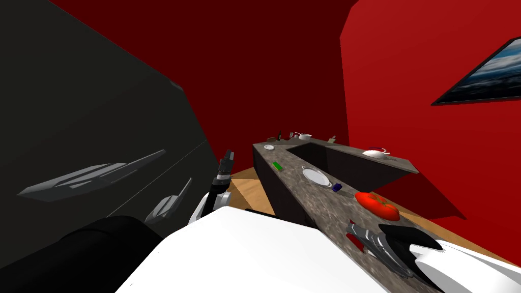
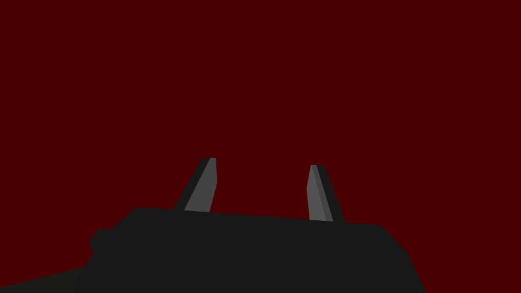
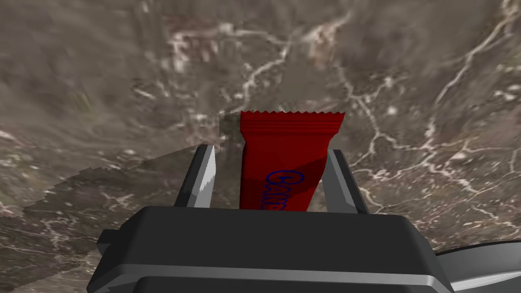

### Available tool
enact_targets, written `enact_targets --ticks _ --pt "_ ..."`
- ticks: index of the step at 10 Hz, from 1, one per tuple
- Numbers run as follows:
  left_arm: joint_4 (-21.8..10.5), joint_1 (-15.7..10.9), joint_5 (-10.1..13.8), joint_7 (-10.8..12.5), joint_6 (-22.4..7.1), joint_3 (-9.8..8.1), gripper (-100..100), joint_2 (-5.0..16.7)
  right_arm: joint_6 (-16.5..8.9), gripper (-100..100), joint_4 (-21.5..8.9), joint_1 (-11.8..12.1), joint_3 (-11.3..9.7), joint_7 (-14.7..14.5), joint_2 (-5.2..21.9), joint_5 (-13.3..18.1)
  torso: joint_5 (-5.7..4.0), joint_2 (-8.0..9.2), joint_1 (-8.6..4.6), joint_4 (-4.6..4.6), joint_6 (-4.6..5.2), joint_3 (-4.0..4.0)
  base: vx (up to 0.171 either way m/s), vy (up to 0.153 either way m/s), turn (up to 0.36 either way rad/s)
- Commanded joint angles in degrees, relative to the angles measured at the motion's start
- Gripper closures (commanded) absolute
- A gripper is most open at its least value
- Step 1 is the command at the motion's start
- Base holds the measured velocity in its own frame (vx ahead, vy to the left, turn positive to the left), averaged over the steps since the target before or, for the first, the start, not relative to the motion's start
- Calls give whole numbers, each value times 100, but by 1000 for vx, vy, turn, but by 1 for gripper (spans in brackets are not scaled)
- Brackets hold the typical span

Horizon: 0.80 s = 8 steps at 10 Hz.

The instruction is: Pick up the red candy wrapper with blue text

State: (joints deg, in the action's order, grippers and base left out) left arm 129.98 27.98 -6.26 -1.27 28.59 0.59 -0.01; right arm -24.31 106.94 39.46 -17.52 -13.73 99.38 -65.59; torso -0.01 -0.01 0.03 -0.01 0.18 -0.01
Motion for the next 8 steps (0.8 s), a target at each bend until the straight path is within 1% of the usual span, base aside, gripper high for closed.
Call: enact_targets --ticks 1,4,5,6,8 --pt "0 0 0 0 0 0 0 0 0 100 0 0 0 0 0 0 0 0 0 0 0 0 0 0 0" --pt "0 0 0 0 0 0 0 0 -1 100 -3 3 -2 2 0 -1 -3 0 -4 1 -4 0 0 0 0" --pt "0 0 0 0 0 0 0 0 -1 0 -3 3 -2 2 1 0 -3 0 -4 1 -3 0 0 0 0" --pt "0 0 0 0 0 0 0 0 -49 100 132 -10 71 96 198 -82 -3 0 -4 1 -3 0 1 4 -40" --pt "0 0 0 0 0 0 0 0 -76 100 258 -26 147 133 429 -232 0 0 3 3 -5 1 -12 0 -71"
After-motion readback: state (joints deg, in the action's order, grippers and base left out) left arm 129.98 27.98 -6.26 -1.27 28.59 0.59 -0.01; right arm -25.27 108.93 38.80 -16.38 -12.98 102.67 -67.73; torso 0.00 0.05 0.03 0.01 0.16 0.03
